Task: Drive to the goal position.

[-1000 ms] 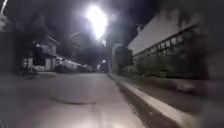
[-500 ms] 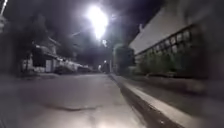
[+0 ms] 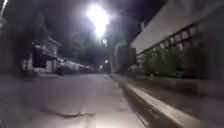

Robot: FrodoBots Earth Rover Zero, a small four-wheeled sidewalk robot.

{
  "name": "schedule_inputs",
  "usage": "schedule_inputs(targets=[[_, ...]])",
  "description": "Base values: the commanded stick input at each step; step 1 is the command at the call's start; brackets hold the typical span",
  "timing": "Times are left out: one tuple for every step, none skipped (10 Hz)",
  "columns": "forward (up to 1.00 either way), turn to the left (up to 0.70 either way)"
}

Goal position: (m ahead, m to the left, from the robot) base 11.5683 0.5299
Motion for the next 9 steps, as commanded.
schedule_inputs(targets=[[0.49,0.04],[0.49,0.04],[0.49,0.04],[0.49,0.04],[0.49,0.04],[0.49,0.04],[0.49,0.04],[0.49,0.04],[0.49,0.04]])
